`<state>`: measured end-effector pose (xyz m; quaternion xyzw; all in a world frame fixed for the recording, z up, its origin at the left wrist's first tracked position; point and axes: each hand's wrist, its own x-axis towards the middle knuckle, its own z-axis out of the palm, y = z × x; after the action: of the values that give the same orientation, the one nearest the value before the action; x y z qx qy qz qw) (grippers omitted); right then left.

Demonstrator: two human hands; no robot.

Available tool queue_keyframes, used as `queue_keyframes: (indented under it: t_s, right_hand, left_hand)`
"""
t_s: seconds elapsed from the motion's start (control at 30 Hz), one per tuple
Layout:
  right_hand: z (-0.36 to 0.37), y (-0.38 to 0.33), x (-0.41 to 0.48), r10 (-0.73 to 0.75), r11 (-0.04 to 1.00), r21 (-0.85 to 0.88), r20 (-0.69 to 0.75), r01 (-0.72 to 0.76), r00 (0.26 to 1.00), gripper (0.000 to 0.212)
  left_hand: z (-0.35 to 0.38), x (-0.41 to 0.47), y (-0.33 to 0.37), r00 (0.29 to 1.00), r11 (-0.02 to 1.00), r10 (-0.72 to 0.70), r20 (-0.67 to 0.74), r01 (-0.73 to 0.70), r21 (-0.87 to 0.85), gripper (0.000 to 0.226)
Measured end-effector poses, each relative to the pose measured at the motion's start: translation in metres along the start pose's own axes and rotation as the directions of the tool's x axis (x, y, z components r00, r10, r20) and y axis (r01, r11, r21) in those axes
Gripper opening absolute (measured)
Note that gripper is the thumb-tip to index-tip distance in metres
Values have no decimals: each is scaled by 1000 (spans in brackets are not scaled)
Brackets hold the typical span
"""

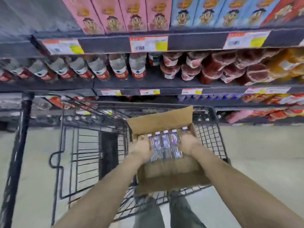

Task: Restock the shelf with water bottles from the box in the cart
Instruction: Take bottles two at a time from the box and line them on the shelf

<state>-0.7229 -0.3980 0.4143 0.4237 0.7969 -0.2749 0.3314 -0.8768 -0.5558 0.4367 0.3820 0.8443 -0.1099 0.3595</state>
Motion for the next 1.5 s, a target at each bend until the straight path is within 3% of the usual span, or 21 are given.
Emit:
queue_keyframes:
  t_s: [0.2, 0.4, 0.5, 0.6, 0.77, 0.9, 1.07, 1.17, 1.27, 1.33, 1.5]
  right_hand:
    - [22, 26, 63, 18, 992, 119, 95, -30, 995, 49]
    - [47, 34, 123, 20, 979, 201, 44, -29, 999, 39]
    - [64, 31, 150, 20, 987, 161, 35, -26, 999, 38]
    - [79, 30, 172, 46, 992, 120, -14, -44, 999, 38]
    - [99, 32, 201, 123, 991, -50, 5, -123, 992, 69]
    - [106, 24, 210, 188, 960, -221, 59, -170, 980, 89]
    - [107, 20, 217, 233, 951, -223, 55, -215, 971, 81]
    - [111, 20, 211, 254, 960, -122, 8, -251, 967, 78]
    - [117, 25, 202, 247, 966, 94, -74, -239, 966, 88]
    - [120, 30, 197, 224, 955, 224, -114, -195, 968, 81]
    - [119, 31, 183, 190, 837, 533, -76, -121, 979, 79]
  left_hand:
    - [55, 39, 17, 982, 989, -120, 146, 131, -71, 51]
    - [105, 95, 25, 966, 969, -189, 177, 213, -128, 50]
    - [126, 121, 29, 963, 963, -211, 170, 235, -134, 65]
    - [143, 146, 30, 972, 961, -209, 110, 225, -161, 65]
    - [155, 186, 25, 980, 971, -195, -30, 189, -143, 64]
    - [161, 209, 25, 976, 977, -215, 16, 215, 1, 81]
    - [158, 222, 27, 971, 975, -224, 82, 223, 12, 86]
    - [158, 224, 29, 953, 956, -275, 124, 285, -67, 92]
    - [155, 224, 32, 937, 921, -311, 161, 339, -190, 100]
    - [152, 220, 34, 924, 884, -343, 170, 378, -276, 105]
    - [160, 198, 41, 910, 753, -406, 87, 386, -533, 83]
